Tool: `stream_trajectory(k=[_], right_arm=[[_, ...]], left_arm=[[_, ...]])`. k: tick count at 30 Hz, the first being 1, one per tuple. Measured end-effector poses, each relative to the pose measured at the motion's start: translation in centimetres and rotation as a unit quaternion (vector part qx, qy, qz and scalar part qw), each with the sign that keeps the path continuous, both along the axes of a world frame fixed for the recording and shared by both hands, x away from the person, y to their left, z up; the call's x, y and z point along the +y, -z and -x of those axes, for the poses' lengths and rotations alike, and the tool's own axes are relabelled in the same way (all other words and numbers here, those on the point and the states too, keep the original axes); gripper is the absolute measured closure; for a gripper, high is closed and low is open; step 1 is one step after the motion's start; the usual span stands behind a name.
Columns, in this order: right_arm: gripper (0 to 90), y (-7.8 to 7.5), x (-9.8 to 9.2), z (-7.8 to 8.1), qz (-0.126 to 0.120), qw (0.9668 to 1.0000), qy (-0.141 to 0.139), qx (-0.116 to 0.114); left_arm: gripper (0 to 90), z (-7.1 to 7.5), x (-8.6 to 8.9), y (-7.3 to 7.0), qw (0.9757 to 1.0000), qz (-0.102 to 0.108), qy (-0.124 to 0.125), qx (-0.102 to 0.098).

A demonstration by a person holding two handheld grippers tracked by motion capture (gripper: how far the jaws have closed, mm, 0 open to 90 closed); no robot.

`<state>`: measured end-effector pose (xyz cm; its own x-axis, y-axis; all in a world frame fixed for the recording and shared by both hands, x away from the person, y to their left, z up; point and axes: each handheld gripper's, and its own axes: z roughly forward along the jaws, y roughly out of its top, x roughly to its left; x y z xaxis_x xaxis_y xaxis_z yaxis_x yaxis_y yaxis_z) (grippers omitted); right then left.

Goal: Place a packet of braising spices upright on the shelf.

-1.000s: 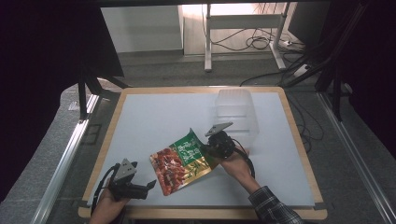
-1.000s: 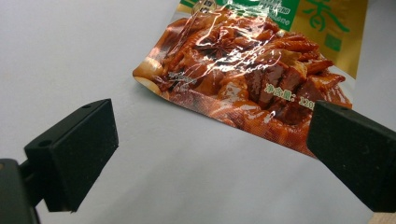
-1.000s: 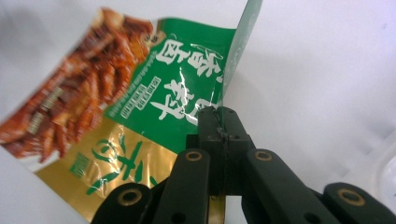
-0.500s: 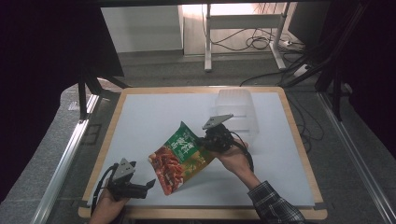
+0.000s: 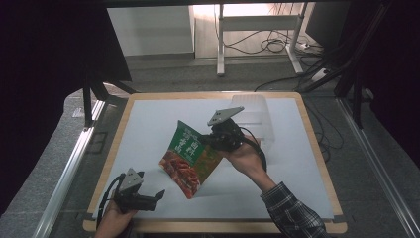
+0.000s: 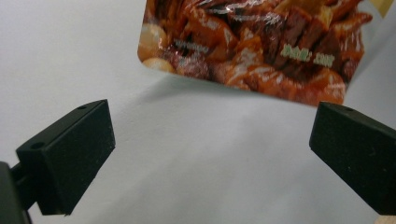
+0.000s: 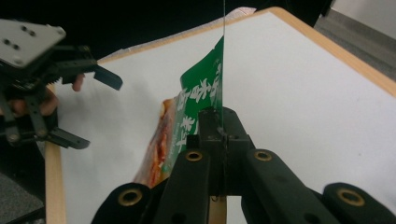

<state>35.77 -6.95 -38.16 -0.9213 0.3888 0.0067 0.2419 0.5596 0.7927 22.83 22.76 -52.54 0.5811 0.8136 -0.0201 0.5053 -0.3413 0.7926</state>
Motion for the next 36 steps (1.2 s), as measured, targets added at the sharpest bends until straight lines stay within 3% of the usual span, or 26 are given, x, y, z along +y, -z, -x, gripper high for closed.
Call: stream_trajectory(k=[13, 23, 36], right_arm=[[89.3, -3.1, -0.2, 0.0, -0.003, 0.9997, -0.001, -0.026], [89.3, -4.8, -1.3, -1.8, 0.007, 0.9982, 0.03, -0.051], [89.3, -7.6, -1.6, -3.8, 0.004, 0.9971, 0.031, -0.069]], left_arm=[[0.3, 0.0, 0.0, 0.0, 1.0, 0.0, 0.0, -0.002], [0.3, 0.0, -0.1, 0.0, 1.0, 0.0, 0.0, -0.002], [0.5, 0.0, -0.1, 0.0, 1.0, -0.001, 0.001, -0.002]])
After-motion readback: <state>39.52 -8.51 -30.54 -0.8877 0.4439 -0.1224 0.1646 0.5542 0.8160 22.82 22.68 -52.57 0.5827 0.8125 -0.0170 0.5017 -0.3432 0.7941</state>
